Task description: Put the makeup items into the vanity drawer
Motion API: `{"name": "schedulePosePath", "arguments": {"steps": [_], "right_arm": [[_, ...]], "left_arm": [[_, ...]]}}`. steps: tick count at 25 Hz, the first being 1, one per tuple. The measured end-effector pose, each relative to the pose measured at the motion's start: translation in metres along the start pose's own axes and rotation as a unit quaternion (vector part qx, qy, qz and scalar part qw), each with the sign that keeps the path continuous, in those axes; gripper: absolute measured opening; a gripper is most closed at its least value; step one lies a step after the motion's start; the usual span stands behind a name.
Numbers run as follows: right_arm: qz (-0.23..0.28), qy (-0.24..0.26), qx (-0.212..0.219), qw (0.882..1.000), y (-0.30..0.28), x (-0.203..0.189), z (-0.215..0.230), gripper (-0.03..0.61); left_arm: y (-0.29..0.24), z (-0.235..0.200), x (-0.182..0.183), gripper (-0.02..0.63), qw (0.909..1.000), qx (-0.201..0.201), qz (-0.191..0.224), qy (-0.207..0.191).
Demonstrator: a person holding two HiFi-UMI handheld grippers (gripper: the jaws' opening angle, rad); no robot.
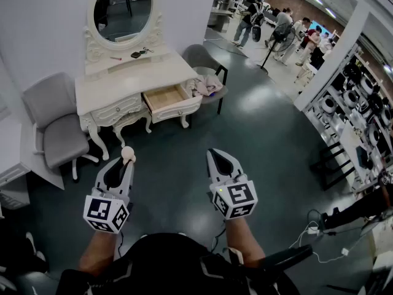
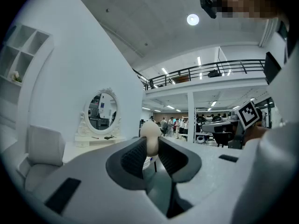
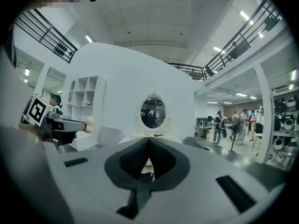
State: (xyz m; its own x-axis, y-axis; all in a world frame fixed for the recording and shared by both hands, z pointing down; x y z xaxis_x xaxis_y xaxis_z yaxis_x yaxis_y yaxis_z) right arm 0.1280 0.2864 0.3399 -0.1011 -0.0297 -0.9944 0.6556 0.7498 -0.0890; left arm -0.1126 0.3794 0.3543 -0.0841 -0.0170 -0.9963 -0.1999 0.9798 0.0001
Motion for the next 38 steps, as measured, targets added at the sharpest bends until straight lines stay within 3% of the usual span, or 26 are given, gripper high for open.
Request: {"name": "schedulePosePath", "arguments": {"steps": [23, 31, 38], "right_arm": [[0.032, -0.024, 0.001, 0.999, 0.045, 0.003, 0.026, 0.005], [0.022, -0.005, 0.042, 0.999, 0.059, -0.007, 0.042, 0.005], [0.013, -0.009, 0.049, 0.999, 0.059, -0.016, 0.06, 0.005]], "left_arm": [[0.004, 0.047, 0.0, 0.08, 0.9999, -0.009, -0.008, -0.008], [-0.008, 0.08, -0.001, 0.08, 0.9999, -0.007, -0.003, -0.015], [-0.022, 0.097, -0.01, 0.08, 0.9999, -0.006, -0.009, -0.012]]}}
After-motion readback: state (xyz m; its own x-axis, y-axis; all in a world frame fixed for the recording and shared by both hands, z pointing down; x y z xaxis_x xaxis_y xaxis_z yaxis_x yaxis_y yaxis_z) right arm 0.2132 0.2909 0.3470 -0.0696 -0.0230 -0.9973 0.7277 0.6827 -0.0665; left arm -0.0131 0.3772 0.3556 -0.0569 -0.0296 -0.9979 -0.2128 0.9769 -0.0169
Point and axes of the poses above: the fingertips, and each gripper's own axes: y backward along the fingers, z to its right, x out of its top, the point moved 3 cm from there along y, backward along the fingers, and after that the axes turned 2 degrees about z, right-handed, at the moved point
